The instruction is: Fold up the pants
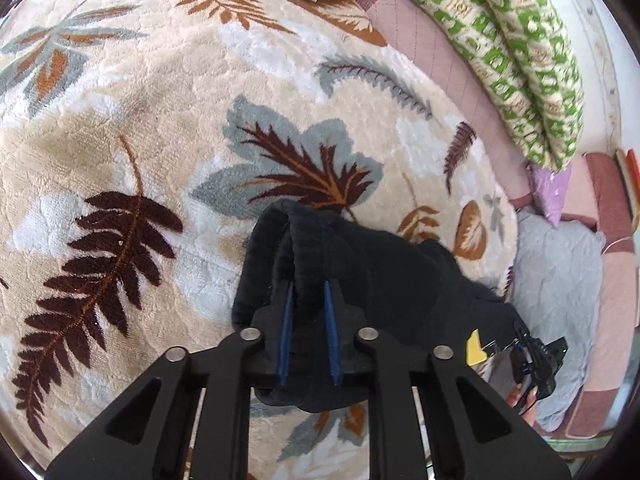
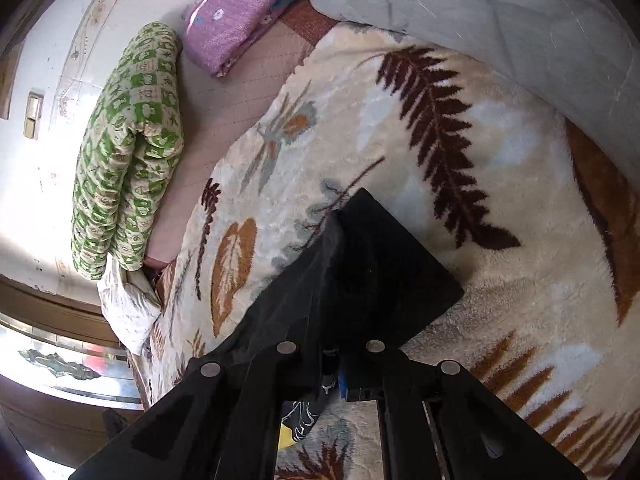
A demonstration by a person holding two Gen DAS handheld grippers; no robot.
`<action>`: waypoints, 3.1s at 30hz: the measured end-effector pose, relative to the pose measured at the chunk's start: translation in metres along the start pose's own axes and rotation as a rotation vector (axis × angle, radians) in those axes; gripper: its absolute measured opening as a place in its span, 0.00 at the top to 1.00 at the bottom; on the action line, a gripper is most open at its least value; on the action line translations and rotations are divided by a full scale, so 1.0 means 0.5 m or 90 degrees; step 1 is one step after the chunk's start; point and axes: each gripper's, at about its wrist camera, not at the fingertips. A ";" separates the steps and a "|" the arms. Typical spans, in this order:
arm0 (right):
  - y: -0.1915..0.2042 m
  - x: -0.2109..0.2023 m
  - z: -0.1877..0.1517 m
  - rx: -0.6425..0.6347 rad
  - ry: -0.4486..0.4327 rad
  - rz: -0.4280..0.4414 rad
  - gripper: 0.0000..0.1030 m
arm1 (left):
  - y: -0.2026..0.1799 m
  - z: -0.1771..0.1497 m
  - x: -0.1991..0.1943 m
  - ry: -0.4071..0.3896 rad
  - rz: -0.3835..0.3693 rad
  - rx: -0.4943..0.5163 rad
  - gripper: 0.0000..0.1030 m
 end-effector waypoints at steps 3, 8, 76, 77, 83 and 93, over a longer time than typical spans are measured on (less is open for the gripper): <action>0.043 -0.023 0.003 -0.013 -0.016 0.029 0.96 | 0.003 0.015 -0.010 -0.015 -0.017 -0.018 0.90; 0.111 -0.030 0.020 -0.018 -0.028 0.058 0.96 | 0.015 0.008 -0.001 0.019 0.000 -0.024 0.90; -0.055 -0.037 0.016 -0.027 -0.040 0.000 0.93 | -0.005 -0.031 0.042 -0.002 0.149 0.102 0.75; -0.060 -0.042 0.011 -0.029 -0.046 0.000 0.93 | -0.009 -0.032 0.047 -0.003 0.170 0.111 0.69; -0.104 -0.011 -0.003 0.004 -0.033 -0.041 0.94 | -0.020 -0.047 0.027 -0.003 0.181 0.140 0.64; 0.072 -0.150 -0.050 -0.160 -0.129 -0.078 0.64 | 0.013 -0.015 -0.067 -0.026 0.130 0.126 0.62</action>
Point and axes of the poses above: each gripper's, at about its wrist camera, not at the fingertips, and x roughly the way its jaws point, y to its left, z to its top, and after that the axes turned 7 degrees about x, right-handed
